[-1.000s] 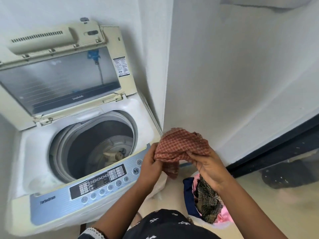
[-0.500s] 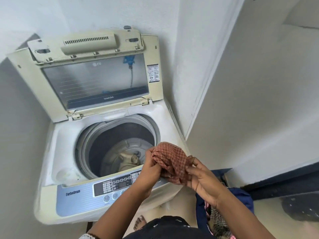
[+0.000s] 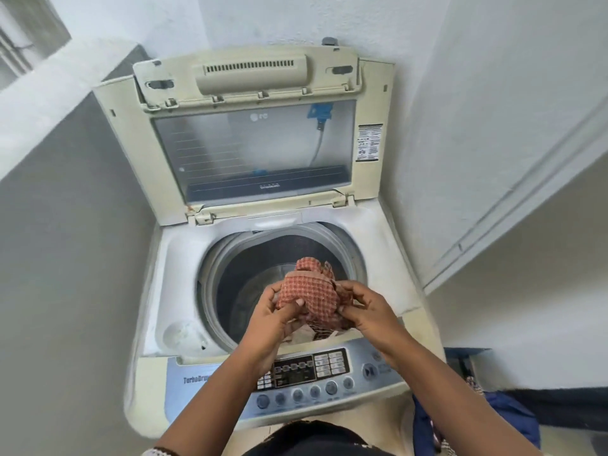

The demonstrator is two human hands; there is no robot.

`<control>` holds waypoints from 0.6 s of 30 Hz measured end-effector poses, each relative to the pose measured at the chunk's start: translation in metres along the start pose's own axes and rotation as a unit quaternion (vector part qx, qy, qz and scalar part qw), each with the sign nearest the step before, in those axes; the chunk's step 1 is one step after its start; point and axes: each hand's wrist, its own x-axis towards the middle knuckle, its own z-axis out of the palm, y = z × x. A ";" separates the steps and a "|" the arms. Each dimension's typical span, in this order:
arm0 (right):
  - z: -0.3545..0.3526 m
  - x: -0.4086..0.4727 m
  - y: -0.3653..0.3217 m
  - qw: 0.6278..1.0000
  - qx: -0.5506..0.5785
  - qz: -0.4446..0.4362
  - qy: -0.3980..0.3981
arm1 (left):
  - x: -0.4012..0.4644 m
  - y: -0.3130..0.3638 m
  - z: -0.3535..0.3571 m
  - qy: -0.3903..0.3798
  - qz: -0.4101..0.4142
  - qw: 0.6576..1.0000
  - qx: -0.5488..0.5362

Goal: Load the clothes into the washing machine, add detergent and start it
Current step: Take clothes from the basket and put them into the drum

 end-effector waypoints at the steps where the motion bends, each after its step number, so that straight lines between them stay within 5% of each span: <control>1: 0.009 0.011 0.002 1.000 -0.018 0.007 -0.001 | 0.007 -0.001 -0.009 0.028 -0.015 0.999 -0.009; 10: 0.074 0.085 0.036 0.981 -0.163 0.097 -0.044 | 0.051 -0.003 -0.067 0.147 -0.146 0.978 -0.005; 18: 0.109 0.118 0.038 0.986 -0.038 0.149 -0.059 | 0.061 0.015 -0.080 0.148 -0.053 0.986 -0.050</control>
